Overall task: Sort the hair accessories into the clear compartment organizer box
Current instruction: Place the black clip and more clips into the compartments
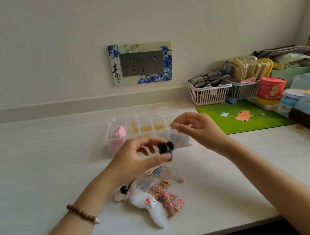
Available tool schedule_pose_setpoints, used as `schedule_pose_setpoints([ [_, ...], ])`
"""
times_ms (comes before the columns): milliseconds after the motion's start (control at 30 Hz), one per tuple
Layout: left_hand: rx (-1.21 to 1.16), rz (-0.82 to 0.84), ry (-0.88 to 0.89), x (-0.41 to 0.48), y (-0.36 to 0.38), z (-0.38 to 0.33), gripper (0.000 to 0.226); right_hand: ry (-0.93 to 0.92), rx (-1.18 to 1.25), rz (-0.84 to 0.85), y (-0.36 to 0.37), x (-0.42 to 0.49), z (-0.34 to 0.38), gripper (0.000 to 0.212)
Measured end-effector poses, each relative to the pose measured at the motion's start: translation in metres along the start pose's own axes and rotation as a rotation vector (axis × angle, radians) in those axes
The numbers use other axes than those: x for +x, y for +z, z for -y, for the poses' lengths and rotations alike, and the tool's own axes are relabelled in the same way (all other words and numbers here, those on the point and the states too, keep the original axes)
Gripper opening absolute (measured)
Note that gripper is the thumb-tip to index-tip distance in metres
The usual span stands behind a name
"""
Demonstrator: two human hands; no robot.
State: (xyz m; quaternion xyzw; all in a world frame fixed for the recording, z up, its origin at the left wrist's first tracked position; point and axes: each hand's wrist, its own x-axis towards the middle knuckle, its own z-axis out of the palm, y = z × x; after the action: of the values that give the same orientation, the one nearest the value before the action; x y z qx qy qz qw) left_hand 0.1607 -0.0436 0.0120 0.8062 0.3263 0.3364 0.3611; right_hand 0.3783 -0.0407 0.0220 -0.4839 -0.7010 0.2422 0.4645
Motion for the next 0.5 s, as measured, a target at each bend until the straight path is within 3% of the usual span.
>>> schedule_pose_setpoints([
  [100,-0.116,-0.306,0.039,0.009,-0.015,0.006,0.038,-0.114,-0.249,-0.104,0.001,0.013,0.002,0.009],
  [200,-0.089,-0.463,0.026,0.020,-0.025,0.010,0.033,-0.197,-0.488,-0.064,0.007,0.019,-0.005,0.019],
  [333,0.061,-0.411,-0.016,0.037,-0.029,0.013,0.024,-0.233,-0.667,0.031,0.015,0.015,-0.020,0.027],
  [500,0.206,-0.263,-0.060,0.062,-0.018,0.014,0.027,-0.233,-0.697,0.033,0.010,0.011,-0.022,0.032],
])
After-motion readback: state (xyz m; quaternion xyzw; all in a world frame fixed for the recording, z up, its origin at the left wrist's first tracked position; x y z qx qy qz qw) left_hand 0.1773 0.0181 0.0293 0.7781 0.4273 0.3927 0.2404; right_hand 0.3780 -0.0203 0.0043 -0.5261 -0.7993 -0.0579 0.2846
